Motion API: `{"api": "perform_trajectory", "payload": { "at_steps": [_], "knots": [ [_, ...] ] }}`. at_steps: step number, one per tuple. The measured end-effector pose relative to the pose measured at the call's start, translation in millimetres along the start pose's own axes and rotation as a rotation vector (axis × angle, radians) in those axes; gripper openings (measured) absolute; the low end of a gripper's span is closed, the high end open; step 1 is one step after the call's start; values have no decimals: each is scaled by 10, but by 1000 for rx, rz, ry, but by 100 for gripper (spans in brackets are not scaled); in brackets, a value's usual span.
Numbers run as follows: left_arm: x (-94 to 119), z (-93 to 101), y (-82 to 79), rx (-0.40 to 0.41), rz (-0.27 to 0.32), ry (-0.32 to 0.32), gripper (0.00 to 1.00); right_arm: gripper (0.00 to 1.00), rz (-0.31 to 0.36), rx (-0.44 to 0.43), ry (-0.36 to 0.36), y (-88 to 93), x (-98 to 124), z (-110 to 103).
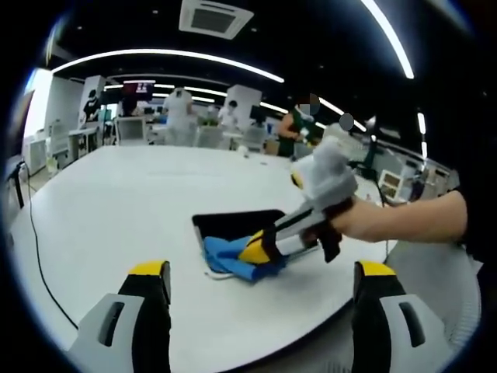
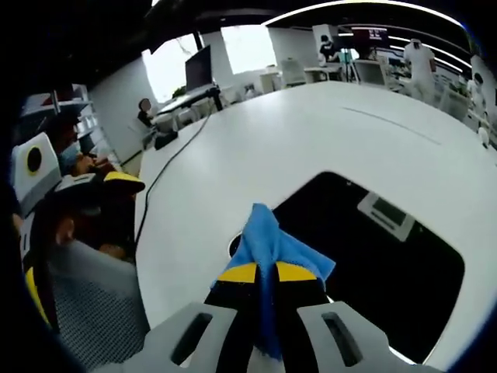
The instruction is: Wipe the mirror surface with the cleaning cloth until all visible marks leave the cleaned area.
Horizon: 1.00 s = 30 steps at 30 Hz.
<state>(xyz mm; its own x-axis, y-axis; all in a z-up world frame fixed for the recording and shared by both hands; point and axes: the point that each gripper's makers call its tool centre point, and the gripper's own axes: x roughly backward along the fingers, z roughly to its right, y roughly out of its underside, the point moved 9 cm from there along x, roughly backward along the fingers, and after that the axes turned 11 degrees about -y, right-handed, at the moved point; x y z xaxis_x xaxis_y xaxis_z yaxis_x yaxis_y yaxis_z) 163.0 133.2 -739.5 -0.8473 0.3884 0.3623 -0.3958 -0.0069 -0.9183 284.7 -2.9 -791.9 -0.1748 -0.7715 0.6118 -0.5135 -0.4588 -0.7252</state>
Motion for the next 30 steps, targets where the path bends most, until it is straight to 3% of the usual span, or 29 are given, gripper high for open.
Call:
{"api": "perform_trajectory", "payload": {
  "at_steps": [12,30],
  "knots": [
    [5,-3,9,-4,-15,-11,99,2,12,-36,-34,-59,-120,-88],
    [13,-13,15,-5,-21,-15,99,2,3,-4,-23,-66,-136,-77]
  ]
}}
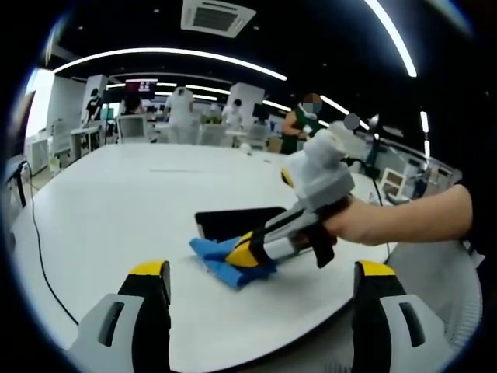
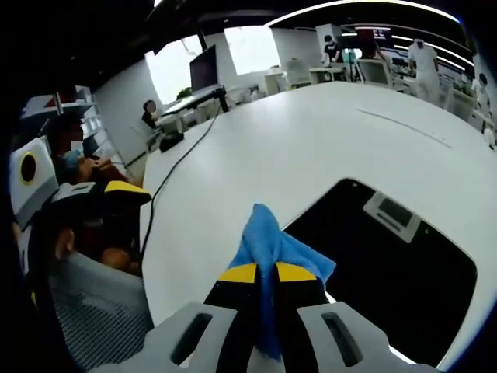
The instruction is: Wipe the mirror surface with the cleaning cloth until all visible marks leave the cleaned area.
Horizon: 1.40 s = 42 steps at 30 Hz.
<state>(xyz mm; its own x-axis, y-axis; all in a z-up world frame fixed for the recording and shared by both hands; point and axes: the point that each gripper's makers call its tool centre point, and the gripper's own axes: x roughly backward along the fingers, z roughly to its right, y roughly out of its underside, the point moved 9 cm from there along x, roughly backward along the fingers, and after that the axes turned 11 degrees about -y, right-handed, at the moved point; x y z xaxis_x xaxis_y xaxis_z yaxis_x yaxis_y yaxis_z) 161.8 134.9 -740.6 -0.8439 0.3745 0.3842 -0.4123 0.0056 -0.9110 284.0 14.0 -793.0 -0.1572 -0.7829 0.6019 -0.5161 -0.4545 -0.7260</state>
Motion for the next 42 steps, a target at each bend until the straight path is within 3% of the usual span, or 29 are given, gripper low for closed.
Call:
{"api": "perform_trajectory", "payload": {
  "at_steps": [20,42],
  "knots": [
    [0,0,-8,9,19,6,97,1,-1,25,16,-42,-39,80],
    [1,-1,-17,9,32,2,97,1,24,-5,59,-217,-80,373]
  ]
}}
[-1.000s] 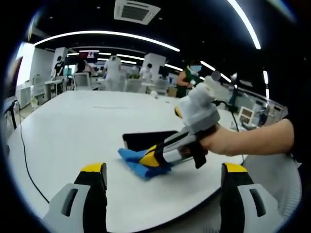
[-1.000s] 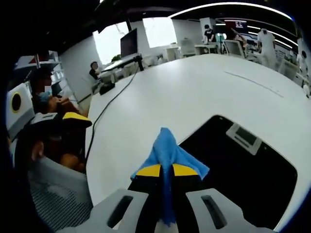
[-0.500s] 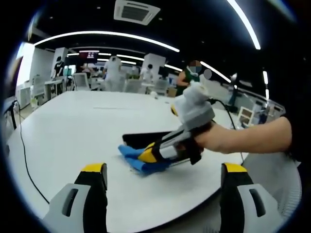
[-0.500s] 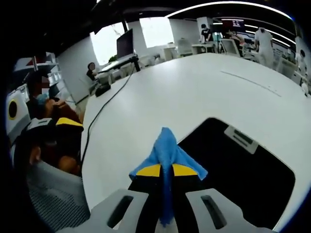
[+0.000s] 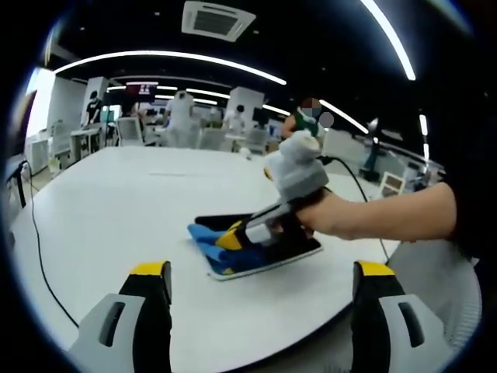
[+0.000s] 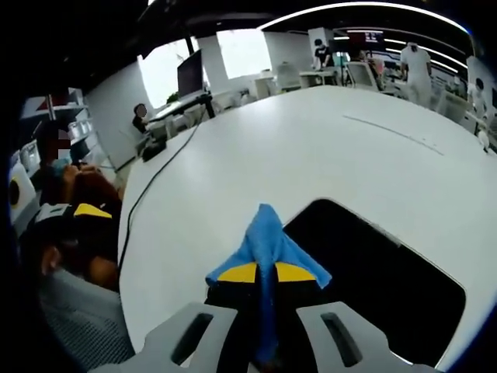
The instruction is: Wipe the mirror surface with the cleaning cloth until all visible marks leave the cleaned area.
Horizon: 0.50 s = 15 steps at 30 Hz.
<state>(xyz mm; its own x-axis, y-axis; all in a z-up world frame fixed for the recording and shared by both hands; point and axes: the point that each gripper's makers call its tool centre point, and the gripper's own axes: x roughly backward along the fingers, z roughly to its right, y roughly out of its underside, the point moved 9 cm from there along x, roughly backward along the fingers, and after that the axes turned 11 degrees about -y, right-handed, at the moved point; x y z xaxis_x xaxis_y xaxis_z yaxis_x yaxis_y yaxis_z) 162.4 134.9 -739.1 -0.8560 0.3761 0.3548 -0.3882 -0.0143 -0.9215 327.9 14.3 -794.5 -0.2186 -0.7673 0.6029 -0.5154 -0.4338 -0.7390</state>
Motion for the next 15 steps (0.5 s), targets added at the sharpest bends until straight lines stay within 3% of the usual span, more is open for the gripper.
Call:
{"api": "perform_trajectory", "payload": {
  "at_steps": [8,15],
  "knots": [
    [-6,4,2,-1,-6,5,97,1,25,-50,12,-87,-30,173],
    [-5,4,8,-1,-11,7,97,1,22,-22,33,-143,-56,249]
  ]
}}
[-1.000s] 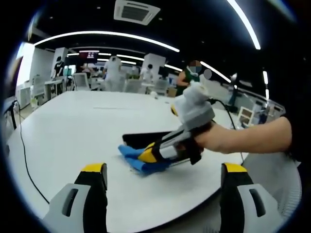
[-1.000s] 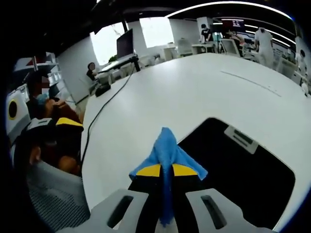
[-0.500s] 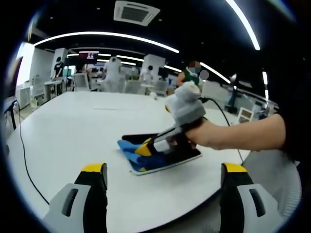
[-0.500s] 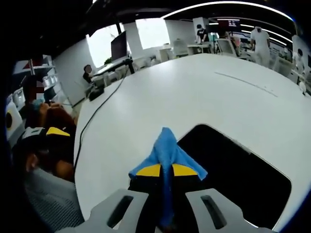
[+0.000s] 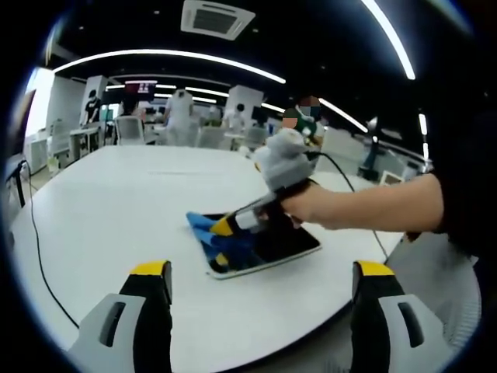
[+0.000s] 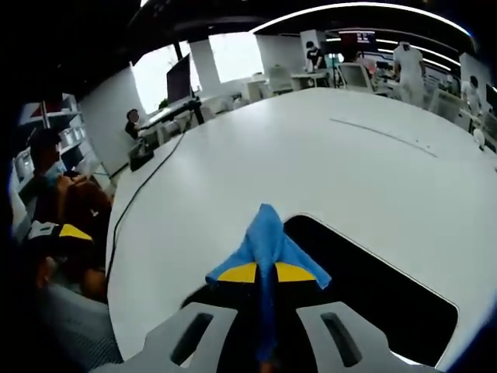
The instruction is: Wipe the mirror surface with the cleaning cloth until all visible marks leave the cleaned area.
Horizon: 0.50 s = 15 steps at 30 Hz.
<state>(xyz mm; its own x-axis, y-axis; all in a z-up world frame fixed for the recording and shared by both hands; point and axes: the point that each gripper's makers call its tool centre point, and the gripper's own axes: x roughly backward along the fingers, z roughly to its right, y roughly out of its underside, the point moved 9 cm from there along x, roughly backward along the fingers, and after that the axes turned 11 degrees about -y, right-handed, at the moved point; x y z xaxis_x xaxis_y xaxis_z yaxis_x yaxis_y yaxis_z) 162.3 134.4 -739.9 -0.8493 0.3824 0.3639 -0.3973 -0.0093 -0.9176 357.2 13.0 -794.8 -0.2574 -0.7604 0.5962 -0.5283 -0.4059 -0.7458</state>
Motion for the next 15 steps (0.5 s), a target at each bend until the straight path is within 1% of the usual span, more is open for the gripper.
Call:
{"api": "perform_trajectory", "payload": {
  "at_steps": [7,15],
  "knots": [
    [-4,0,7,-1,-12,3,96,1,5,-12,16,-70,-27,119],
    [-9,2,6,1,-14,13,96,1,17,-31,41,-124,-48,190]
  ]
}}
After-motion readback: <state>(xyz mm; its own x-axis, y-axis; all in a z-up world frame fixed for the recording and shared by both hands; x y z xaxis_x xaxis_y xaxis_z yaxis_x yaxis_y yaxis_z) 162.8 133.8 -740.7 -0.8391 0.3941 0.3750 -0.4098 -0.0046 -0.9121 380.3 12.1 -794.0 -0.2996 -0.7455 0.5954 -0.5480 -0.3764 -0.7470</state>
